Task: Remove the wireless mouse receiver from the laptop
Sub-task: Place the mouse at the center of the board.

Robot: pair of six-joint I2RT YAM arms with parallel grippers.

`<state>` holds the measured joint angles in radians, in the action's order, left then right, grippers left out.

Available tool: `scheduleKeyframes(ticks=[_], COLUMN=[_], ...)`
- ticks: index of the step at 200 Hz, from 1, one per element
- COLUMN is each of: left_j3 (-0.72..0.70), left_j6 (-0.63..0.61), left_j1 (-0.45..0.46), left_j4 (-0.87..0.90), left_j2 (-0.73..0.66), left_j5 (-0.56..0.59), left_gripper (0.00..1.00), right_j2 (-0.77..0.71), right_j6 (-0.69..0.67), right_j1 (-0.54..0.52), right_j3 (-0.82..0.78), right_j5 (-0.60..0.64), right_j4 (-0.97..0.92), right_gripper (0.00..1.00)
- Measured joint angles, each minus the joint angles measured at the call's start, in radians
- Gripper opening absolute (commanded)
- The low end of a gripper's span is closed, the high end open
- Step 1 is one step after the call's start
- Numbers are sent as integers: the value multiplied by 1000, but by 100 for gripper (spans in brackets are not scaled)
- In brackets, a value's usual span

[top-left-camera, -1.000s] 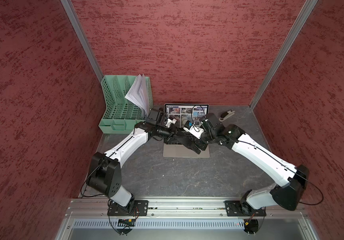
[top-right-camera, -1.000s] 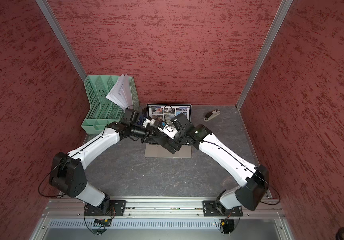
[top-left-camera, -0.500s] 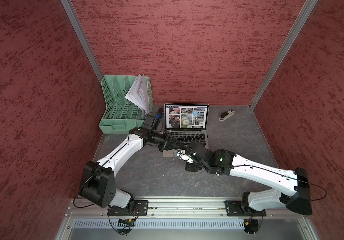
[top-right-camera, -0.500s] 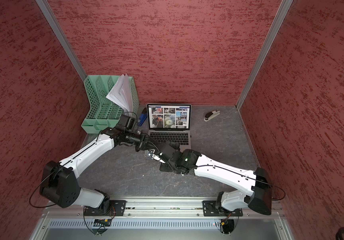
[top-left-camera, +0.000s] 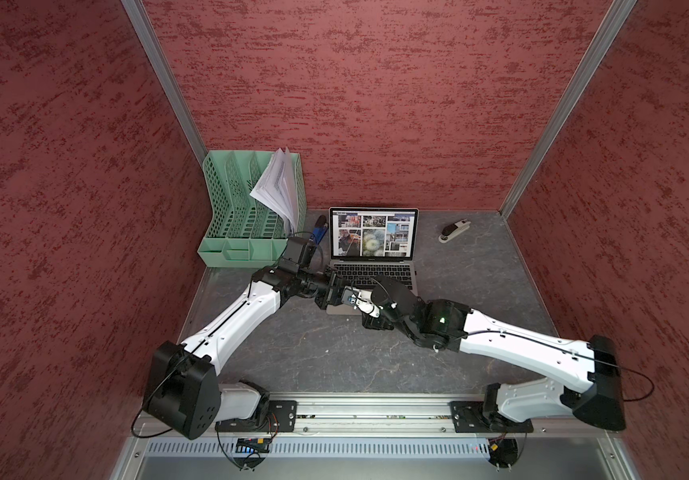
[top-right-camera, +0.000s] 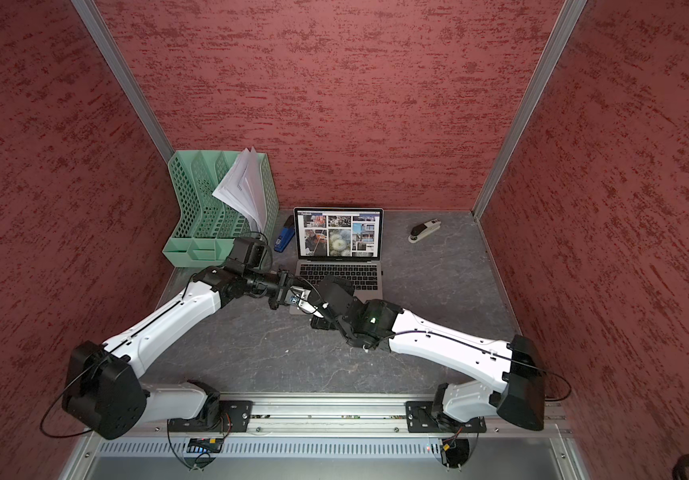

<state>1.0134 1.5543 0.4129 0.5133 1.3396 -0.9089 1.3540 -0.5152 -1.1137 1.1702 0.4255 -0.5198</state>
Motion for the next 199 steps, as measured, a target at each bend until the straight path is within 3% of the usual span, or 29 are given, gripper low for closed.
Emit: scheduleKeyframes(ticks=[44,79,110,130,154,168,187,195,199], left_j3=[3,4,4,4,4,4,5,7,8], left_j6=[21,32,45,49,89,92,73,55,45], left_j1=[15,24,26,26,25,25,24,24,24], left_j4=[-28,-49,-61,-63,-61,-65,-80,-90,-93], left_j2=[4,4,5,5,9,11,14,15,14], left_j5=[-2,-3,-6,-6,-10,-9,-11,-11,-11], left_gripper=[0,0,0,0,0,26,72,96,100], right_j2=[0,1,1,1,5,8,8,11,13], right_j6=[3,6,5,5,-13,-16,-14,-12,-12], right_j1=[0,0,0,0,0,-1,-1,-1,-1], right_j3=[0,0,0,0,0,0,1,4,7], right_j5=[-26,-30,-30,-28,-12,-9,-8,-8,-8], right_j4=[0,0,0,2,7,8,7,5,1], right_gripper=[71,50,43,30,3,0,0,0,0])
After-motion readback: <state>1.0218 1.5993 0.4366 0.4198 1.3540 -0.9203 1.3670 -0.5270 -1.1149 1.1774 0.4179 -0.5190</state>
